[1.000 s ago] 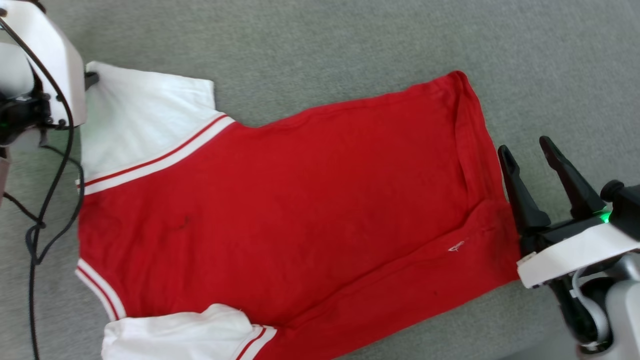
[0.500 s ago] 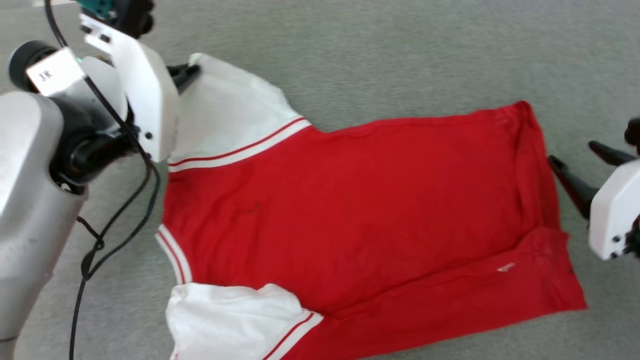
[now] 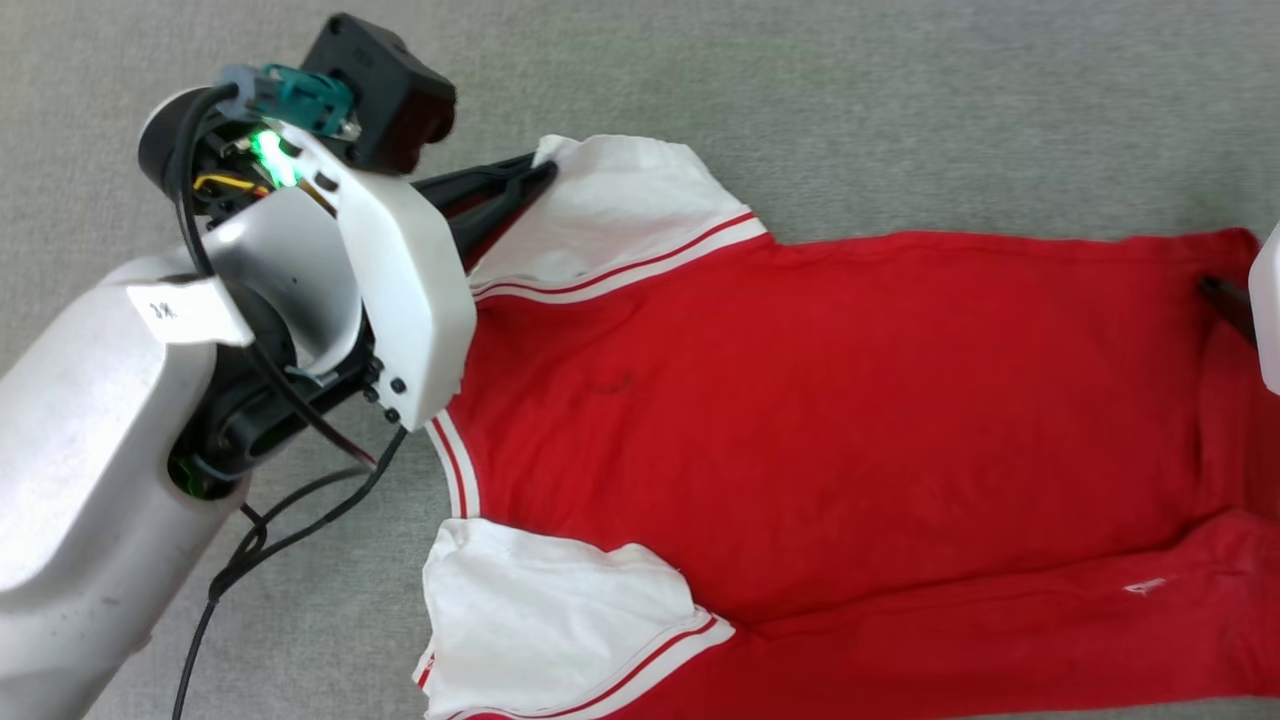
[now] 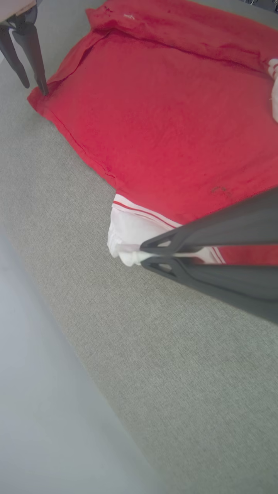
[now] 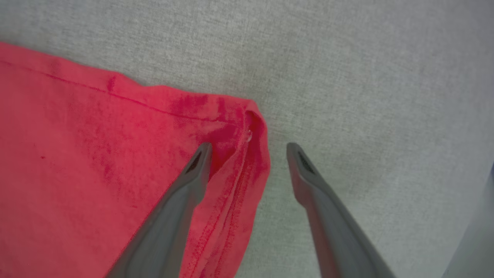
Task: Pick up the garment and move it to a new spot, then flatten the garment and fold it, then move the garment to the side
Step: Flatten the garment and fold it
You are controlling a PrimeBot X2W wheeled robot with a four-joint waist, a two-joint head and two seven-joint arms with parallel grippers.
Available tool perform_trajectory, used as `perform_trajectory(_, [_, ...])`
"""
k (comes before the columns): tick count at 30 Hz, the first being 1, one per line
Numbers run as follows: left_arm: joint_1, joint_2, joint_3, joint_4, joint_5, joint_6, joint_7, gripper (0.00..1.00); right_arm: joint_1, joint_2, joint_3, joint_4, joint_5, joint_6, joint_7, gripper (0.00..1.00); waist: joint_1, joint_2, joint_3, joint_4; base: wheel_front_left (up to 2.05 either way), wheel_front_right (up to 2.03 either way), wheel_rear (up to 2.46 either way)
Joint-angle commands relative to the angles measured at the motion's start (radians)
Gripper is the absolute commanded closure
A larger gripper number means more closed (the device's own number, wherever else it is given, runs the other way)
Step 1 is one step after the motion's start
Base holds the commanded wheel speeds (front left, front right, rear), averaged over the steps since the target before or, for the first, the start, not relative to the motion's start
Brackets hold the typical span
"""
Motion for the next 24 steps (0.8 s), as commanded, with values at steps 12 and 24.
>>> perform_trajectory(12, [0.037,-0.001,-0.005,-0.087,0.009,0.022,-0.026,1.0,0.018,0.001,0.033,0.128,-0.011,-0.001,0.001,0.0,0.0,0.0,0.064,0.059,0.0,0.0,0.0])
perform_trajectory(24, [0.086,0.008,0.013,-0.033,0.006,0.036,-0.081,1.0,0.026,0.006,0.008,0.161,0.024,-0.001,-0.082,1.0,0.0,0.0,0.008,0.049,0.0,0.0,0.0])
